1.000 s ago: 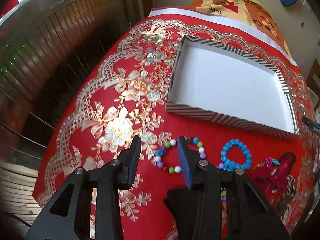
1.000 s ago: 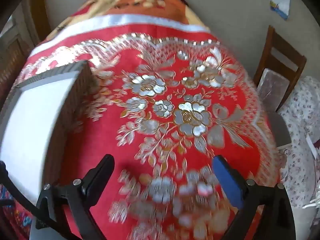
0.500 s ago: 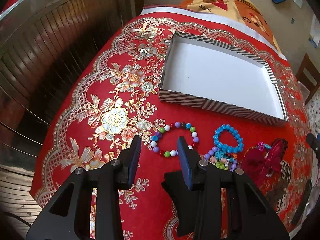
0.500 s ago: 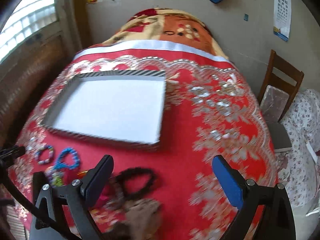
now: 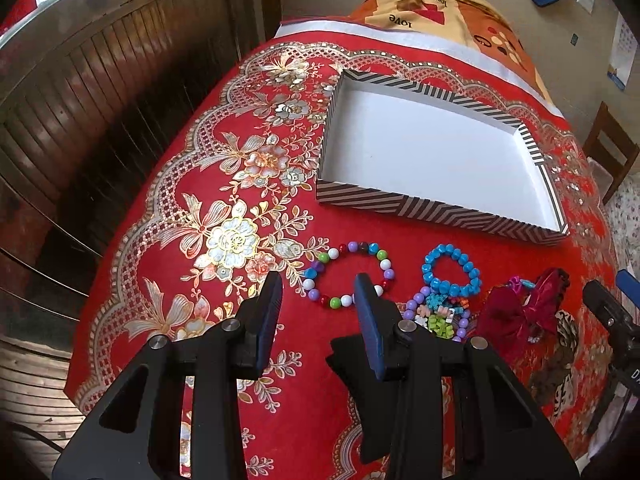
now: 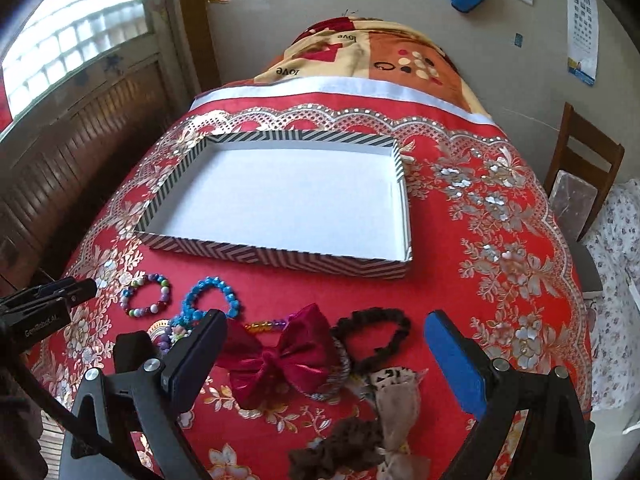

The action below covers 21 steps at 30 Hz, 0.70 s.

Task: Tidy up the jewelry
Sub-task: 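Move both tools toward the jewelry beside the white tray, then grasp the black velvet hair piece with the left tool and lift it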

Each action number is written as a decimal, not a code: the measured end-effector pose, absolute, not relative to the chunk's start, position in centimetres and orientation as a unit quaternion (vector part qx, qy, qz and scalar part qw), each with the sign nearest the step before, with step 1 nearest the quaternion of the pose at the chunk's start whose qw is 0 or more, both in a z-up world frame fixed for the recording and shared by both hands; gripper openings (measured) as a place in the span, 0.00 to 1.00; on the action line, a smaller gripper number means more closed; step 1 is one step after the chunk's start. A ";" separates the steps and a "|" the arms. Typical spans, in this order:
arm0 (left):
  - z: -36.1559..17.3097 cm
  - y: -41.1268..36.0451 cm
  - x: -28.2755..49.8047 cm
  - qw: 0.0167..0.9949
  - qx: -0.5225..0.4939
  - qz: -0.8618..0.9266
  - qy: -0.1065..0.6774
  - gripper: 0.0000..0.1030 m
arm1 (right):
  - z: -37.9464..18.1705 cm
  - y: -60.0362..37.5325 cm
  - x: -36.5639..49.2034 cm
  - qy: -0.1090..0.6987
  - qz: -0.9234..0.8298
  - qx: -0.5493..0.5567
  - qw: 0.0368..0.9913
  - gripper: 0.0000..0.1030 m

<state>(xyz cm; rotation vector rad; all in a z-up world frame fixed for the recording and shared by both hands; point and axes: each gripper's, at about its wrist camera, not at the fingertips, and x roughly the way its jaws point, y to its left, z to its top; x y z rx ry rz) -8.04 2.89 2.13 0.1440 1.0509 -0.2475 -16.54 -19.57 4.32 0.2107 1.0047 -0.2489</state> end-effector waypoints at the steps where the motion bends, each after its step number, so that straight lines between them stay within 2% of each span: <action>1: 2.1 2.9 -8.1 0.855 0.068 -0.118 0.500 0.35 | 4.3 -19.5 -16.5 0.480 -0.116 0.103 0.864 0.95; 21: 2.1 2.5 -9.0 0.854 0.059 -0.120 0.503 0.35 | 4.3 -19.7 -16.9 0.482 -0.116 0.105 0.862 0.95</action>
